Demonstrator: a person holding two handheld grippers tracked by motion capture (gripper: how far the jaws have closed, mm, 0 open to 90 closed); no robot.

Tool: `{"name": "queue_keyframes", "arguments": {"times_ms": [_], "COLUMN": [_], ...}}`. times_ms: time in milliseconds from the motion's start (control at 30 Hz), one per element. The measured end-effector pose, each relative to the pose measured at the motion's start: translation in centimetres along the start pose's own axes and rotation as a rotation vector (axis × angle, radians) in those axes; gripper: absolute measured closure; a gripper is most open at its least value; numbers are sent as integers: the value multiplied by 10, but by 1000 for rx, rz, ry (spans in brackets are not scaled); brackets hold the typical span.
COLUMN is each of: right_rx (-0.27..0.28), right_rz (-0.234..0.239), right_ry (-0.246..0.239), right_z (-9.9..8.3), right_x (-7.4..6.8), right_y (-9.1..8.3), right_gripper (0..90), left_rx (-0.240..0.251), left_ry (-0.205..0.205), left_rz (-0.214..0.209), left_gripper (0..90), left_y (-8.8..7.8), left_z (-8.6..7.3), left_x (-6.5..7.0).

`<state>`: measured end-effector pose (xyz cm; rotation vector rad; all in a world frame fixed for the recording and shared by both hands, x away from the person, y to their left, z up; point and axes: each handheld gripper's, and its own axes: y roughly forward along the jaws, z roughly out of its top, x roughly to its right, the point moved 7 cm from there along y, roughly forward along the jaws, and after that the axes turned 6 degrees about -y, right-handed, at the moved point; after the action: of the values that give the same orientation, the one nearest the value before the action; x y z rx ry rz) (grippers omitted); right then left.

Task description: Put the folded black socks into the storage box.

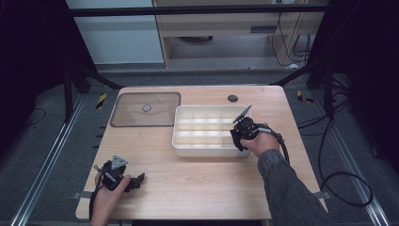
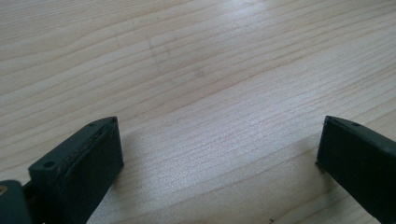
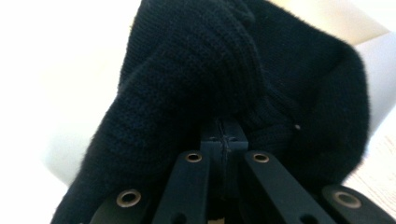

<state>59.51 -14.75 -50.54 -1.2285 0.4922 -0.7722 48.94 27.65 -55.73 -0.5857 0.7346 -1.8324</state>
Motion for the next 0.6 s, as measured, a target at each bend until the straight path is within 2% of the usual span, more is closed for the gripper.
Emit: {"name": "queue_keyframes", "arguments": {"times_ms": [600], "right_rx": [-16], "right_rz": [15], "right_ry": [35], "right_z": [-1], "right_x": [0], "right_y": [10], "right_gripper": [900], "left_rx": [-3], "left_ry": [3], "left_rz": [-1], "left_gripper": [0], "left_y": [0], "left_z": [0], "left_x": [1]}}
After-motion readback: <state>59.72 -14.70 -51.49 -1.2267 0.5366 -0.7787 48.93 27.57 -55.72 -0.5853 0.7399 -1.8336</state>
